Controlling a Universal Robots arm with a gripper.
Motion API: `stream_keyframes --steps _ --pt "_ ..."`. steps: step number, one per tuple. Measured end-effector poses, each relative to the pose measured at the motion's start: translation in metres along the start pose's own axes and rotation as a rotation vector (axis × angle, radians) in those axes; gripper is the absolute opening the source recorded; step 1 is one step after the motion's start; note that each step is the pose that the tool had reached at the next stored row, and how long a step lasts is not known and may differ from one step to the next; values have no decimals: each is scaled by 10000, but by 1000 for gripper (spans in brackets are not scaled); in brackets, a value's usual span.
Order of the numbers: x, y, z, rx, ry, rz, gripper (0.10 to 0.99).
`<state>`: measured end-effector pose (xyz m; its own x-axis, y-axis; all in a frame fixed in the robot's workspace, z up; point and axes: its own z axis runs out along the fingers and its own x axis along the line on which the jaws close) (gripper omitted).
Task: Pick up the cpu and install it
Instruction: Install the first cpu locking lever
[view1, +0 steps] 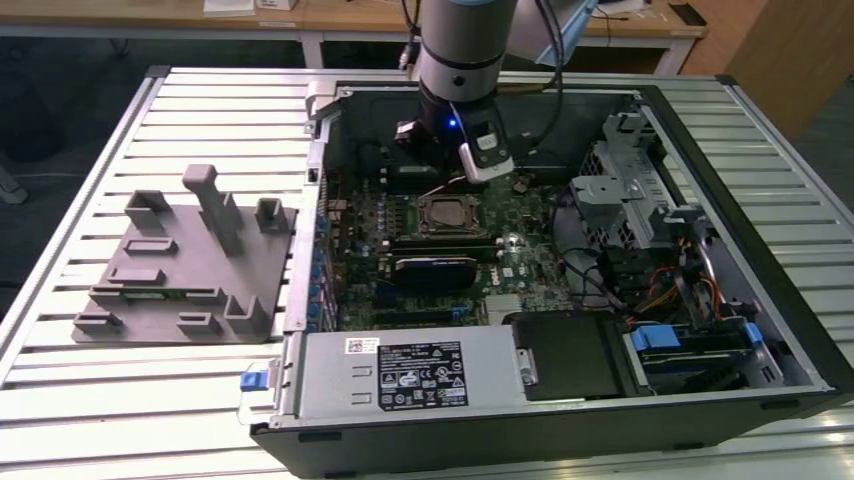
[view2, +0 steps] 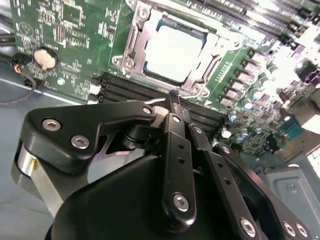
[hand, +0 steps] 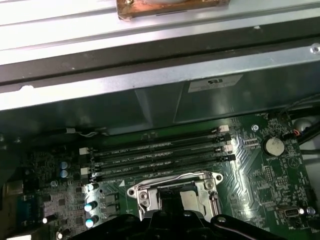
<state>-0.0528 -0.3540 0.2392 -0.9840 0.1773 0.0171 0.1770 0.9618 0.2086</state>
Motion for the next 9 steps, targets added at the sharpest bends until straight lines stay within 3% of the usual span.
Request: stream_keyframes --steps 3,9 --pt "2 10 10 194 -80 63 106" --pt "9 49 42 224 -175 170 106"
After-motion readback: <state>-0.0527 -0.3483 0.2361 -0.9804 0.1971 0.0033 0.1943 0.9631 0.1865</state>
